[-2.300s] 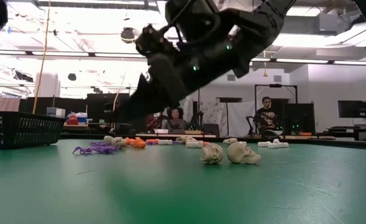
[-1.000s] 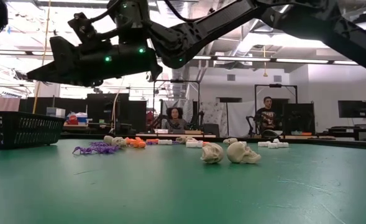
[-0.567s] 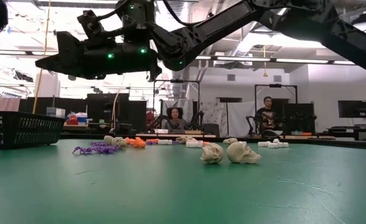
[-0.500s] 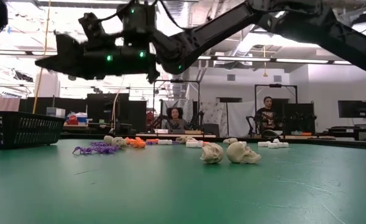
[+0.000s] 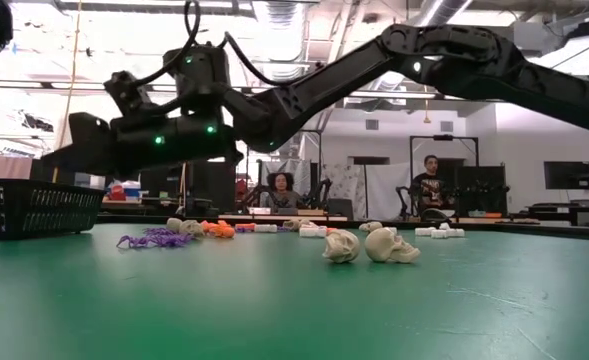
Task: Sort Halloween decoration
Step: Put the purple spider toy into the top black basket, then put the white skeleton toy into the yellow basket
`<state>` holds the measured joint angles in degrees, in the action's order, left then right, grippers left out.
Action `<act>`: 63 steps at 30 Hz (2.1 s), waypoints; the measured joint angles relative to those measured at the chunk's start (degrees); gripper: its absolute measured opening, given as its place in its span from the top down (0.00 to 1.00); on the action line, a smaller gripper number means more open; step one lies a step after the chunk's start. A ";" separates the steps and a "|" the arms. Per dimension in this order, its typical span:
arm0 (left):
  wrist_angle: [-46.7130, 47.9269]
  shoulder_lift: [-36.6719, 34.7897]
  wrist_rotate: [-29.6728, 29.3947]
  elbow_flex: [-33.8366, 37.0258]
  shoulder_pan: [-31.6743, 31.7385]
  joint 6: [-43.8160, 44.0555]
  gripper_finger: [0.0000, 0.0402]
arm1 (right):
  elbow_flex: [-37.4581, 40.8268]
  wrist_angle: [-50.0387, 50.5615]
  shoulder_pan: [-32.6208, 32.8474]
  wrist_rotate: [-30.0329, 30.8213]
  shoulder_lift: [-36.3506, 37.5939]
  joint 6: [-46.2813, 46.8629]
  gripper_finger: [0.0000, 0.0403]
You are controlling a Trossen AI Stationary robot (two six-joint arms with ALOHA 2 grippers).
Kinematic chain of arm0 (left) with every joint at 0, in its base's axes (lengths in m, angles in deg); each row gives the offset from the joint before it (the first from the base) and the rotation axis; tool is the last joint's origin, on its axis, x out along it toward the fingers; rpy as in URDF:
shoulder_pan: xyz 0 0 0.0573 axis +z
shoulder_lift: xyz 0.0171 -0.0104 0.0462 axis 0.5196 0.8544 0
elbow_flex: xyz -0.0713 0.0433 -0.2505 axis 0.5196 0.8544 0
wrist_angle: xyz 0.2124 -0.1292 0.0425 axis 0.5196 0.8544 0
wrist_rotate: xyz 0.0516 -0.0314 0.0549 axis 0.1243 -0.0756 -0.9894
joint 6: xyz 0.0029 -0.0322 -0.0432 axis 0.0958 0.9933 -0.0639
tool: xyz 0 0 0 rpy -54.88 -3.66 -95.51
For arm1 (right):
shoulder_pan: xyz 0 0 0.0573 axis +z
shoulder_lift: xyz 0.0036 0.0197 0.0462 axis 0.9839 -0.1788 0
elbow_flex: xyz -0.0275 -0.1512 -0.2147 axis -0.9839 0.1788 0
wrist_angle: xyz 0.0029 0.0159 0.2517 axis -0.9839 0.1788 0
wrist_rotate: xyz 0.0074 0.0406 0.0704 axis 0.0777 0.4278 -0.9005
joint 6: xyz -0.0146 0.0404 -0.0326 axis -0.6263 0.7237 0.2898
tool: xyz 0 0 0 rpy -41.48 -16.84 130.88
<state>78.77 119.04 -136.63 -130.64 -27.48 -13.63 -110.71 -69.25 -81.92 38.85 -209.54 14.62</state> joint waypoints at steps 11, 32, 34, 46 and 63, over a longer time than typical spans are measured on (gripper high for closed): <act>-0.01 0.00 0.05 0.00 0.00 0.55 0.97 | -0.09 2.44 -0.04 -1.24 0.24 -0.95 0.61; 0.21 0.00 0.20 0.00 -0.02 0.52 0.97 | -0.23 96.14 -5.30 3.73 29.03 -20.15 0.68; 0.21 0.00 0.22 0.00 -0.02 0.52 0.97 | 1.39 102.91 -7.65 2.92 30.01 -18.29 0.70; 0.72 0.00 2.63 0.00 -0.02 1.44 0.97 | 49.21 73.84 -18.60 3.35 61.34 -7.56 0.80; 2.36 0.04 -1.64 0.00 0.02 2.75 0.97 | 96.92 21.38 -20.00 9.54 79.87 7.77 0.80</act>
<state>81.14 119.09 -138.27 -130.64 -27.46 -10.88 -13.79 -47.86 -101.92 48.39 -129.67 22.40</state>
